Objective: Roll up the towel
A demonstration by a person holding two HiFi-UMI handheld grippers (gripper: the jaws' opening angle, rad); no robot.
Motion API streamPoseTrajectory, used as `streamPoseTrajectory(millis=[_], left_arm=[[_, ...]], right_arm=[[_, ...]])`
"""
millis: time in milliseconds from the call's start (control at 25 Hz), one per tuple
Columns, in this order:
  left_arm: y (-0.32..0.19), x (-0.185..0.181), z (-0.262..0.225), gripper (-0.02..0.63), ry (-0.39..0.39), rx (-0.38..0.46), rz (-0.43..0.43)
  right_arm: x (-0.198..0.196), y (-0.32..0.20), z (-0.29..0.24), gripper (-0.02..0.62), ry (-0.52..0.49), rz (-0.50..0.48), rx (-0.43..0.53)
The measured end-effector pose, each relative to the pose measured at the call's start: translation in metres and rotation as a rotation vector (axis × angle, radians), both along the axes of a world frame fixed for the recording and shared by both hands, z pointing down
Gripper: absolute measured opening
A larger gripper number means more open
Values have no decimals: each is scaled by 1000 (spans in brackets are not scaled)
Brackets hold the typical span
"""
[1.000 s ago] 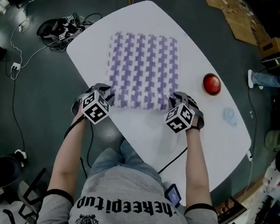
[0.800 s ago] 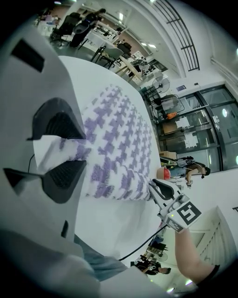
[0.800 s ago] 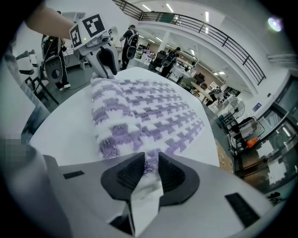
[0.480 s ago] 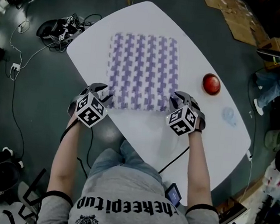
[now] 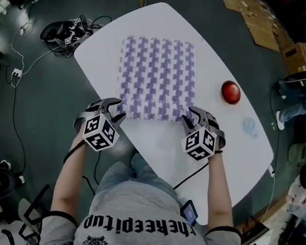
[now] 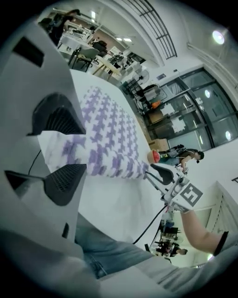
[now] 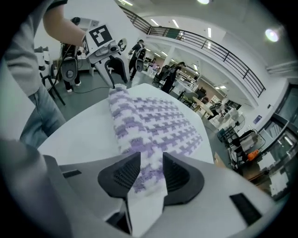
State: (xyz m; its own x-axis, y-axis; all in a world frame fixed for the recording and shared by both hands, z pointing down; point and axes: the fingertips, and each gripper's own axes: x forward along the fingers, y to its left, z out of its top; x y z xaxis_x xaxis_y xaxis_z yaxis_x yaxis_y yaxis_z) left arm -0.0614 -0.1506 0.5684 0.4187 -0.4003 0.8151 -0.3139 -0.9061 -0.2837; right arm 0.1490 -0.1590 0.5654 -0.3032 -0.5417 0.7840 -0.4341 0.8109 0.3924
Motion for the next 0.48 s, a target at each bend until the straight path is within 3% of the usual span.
streamPoseTrajectory(millis=[200, 480], left_arm=[[7, 2, 38, 221, -57, -90, 32], [-3, -7, 51, 233, -118, -110, 30]], right_arm=[[6, 2, 30, 164, 64, -75, -42], [9, 0, 55, 187, 162, -88, -49]])
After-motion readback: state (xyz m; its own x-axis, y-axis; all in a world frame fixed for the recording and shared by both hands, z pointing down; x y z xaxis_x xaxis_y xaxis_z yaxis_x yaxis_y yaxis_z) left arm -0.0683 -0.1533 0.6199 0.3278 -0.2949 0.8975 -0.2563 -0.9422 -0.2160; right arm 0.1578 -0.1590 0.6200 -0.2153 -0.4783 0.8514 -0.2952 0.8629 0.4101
